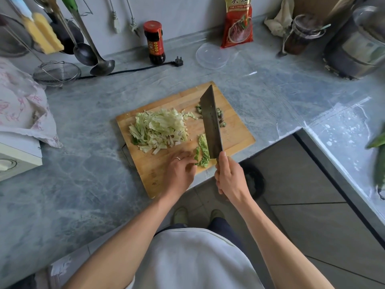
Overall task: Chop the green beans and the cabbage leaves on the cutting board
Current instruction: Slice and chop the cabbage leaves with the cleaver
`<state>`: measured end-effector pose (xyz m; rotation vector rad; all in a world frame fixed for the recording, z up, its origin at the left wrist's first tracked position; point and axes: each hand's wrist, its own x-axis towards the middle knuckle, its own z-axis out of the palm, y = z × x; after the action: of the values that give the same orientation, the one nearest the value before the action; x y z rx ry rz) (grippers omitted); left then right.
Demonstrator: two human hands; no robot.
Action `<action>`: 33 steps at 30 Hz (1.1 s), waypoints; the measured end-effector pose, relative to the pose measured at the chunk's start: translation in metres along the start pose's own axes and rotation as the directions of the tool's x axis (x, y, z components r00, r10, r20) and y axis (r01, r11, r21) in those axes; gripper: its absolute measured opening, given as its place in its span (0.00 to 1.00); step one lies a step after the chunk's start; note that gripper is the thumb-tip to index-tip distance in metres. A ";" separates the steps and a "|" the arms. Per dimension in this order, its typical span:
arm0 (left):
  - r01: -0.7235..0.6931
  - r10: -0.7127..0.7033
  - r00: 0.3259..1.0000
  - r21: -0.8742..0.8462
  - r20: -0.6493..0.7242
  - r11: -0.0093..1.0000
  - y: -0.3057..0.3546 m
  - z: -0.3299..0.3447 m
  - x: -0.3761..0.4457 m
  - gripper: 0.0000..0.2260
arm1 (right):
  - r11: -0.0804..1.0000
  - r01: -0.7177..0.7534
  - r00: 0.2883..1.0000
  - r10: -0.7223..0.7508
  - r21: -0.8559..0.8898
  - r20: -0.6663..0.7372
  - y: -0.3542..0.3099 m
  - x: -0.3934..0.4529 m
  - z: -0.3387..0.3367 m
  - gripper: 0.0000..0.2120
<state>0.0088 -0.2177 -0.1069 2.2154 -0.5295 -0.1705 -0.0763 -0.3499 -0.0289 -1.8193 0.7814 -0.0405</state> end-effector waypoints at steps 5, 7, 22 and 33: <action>-0.020 0.018 0.999 0.033 0.036 0.999 0.004 -0.013 0.002 0.05 | 0.992 0.011 0.999 -0.016 -0.127 -0.040 0.010 0.001 0.004 0.23; -0.026 0.025 0.999 0.052 0.022 0.998 0.002 -0.016 0.004 0.04 | 0.973 0.010 0.998 -0.025 -0.229 -0.065 0.016 0.004 0.007 0.19; 0.001 -0.005 0.999 0.104 0.032 0.995 -0.001 -0.035 0.001 0.08 | 0.891 0.014 0.992 -0.071 -0.453 -0.108 0.012 0.026 0.036 0.16; -0.055 0.054 0.997 0.031 0.047 0.998 0.016 -0.052 0.020 0.13 | 1.000 0.009 0.997 -0.009 0.013 0.074 -0.028 0.020 -0.031 0.19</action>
<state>0.0373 -0.1990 -0.0604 2.2301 -0.6209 -0.1856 -0.0592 -0.3815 0.0007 -1.8024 0.7190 0.0165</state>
